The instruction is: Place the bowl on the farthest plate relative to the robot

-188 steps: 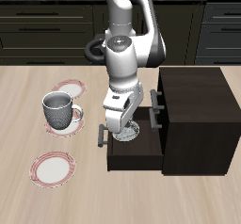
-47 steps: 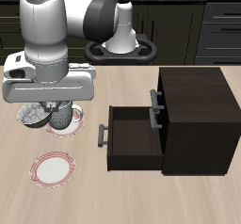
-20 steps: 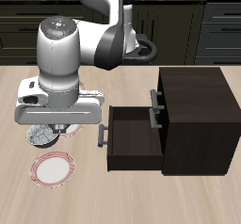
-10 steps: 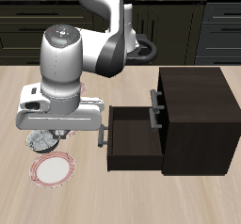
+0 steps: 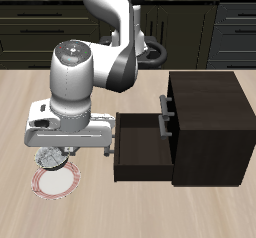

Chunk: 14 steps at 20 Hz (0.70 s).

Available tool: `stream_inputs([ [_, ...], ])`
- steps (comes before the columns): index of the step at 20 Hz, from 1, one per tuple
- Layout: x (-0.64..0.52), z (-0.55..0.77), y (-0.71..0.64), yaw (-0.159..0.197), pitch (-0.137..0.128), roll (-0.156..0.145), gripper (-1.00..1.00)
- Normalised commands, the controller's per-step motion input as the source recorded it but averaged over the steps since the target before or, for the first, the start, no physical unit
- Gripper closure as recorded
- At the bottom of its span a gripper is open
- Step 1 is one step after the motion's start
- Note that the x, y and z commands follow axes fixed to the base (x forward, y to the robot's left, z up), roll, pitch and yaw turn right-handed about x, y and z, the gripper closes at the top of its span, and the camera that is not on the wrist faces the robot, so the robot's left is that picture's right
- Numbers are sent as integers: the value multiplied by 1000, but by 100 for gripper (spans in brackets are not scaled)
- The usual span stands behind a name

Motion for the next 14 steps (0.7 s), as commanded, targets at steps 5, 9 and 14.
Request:
stream_inputs([
  [5, -15, -167, 27, -9, 0, -2, 100],
  [9, -109, -307, 30, -14, 9, -18, 100],
  [14, -198, -263, 85, -10, -7, 13, 100],
])
